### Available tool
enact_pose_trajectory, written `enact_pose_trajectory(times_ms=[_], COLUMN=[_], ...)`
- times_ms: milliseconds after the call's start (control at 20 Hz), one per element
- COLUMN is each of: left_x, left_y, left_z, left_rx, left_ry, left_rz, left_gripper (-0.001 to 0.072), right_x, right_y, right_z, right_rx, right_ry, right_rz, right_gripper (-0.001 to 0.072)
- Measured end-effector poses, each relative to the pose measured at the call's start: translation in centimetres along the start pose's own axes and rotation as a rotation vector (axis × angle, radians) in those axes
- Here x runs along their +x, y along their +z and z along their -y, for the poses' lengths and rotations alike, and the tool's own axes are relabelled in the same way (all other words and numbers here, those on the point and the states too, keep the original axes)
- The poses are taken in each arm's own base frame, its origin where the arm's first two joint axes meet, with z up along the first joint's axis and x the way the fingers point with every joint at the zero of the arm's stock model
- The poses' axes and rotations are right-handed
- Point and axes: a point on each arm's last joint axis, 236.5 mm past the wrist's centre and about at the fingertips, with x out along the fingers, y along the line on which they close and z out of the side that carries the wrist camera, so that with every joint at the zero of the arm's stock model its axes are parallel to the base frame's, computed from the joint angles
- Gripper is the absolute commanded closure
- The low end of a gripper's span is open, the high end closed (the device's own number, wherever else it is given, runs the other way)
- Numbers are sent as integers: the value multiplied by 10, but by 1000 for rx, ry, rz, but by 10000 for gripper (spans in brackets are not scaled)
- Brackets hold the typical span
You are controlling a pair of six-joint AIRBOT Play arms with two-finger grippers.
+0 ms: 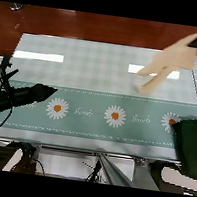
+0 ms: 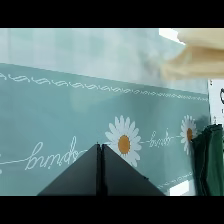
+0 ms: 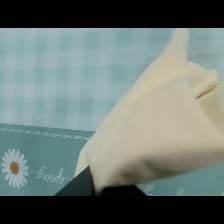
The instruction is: Fold the shirts.
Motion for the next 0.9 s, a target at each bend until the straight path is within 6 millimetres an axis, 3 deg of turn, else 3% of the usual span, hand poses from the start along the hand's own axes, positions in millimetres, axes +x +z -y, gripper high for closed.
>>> enact_pose_trajectory(times_ms=[150, 300, 450, 600, 650, 700, 750, 900], left_x=[0, 0, 0, 0, 0, 0, 0, 0], left_y=[0, -1, 0, 1, 1, 2, 2, 5], left_z=[1, 1, 1, 1, 1, 1, 1, 0], left_rx=[-2, -2, -2, -2, -2, -2, 1, 25], left_ry=[-3, -4, -3, -3, -2, -2, -2, 1], left_rz=[-1, -2, 1, 5, 6, 7, 8, 20], left_gripper=[682, 682, 682, 682, 682, 682, 682, 681], right_x=[-50, -91, -119, -136, -141, -144, -145, -146], right_y=[-13, -51, -114, -190, -217, -239, -260, -296], right_z=[58, 115, 167, 203, 211, 216, 220, 227], right_rx=[153, 312, 472, 659, 722, 784, 833, 921], right_ry=[-126, -287, -479, -671, -735, -791, -841, -926], right_rz=[79, 131, 134, 102, 88, 75, 55, 18], right_gripper=[690, 689, 689, 687, 595, 289, 67, 98])
